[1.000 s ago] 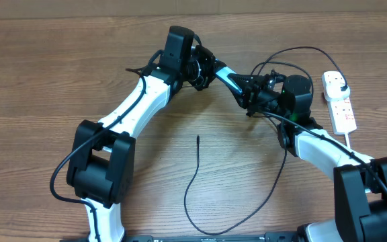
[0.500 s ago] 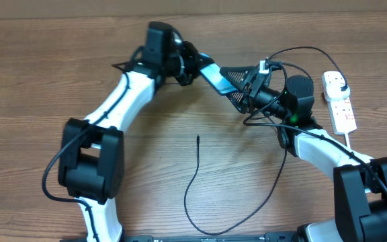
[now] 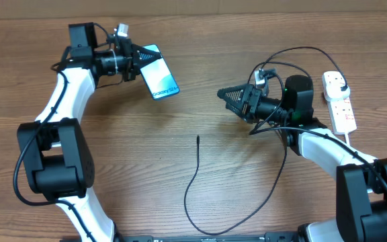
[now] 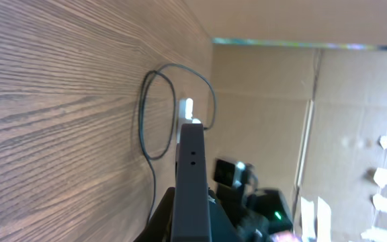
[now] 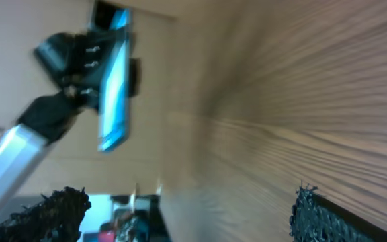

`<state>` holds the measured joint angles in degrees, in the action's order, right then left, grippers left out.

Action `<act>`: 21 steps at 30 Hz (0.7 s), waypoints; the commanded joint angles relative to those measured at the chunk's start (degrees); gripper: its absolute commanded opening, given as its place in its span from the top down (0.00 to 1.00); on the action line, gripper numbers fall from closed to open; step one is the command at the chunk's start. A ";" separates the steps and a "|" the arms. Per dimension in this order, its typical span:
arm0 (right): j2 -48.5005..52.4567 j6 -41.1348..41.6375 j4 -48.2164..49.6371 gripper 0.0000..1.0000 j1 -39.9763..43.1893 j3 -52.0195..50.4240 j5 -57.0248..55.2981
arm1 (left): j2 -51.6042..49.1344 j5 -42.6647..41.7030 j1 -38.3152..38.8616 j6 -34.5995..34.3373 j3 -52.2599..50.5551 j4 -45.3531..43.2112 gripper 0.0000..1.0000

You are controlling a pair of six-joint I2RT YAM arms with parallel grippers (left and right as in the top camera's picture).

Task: Plug charger to phone and switch on socket
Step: 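Move the right gripper down to the cable's loose end on the table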

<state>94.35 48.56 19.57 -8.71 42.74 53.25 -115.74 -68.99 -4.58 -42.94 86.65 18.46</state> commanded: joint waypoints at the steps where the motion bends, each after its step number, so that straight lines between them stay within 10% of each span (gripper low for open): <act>1: -0.46 -5.73 -4.00 0.00 0.04 0.85 -7.06 | -0.13 -7.15 -0.72 4.50 0.09 0.42 0.96; 10: -0.48 -20.26 -44.48 0.00 -10.40 21.97 -34.71 | -0.13 -6.99 -0.76 5.73 0.09 0.42 0.96; 21: 0.04 -18.25 -59.08 0.00 -26.45 25.59 -55.76 | -0.11 -4.46 -0.76 5.73 0.09 0.42 0.96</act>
<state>94.41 29.43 -38.30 -32.91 68.47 5.65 -115.74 -72.73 -5.26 -38.52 86.61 18.92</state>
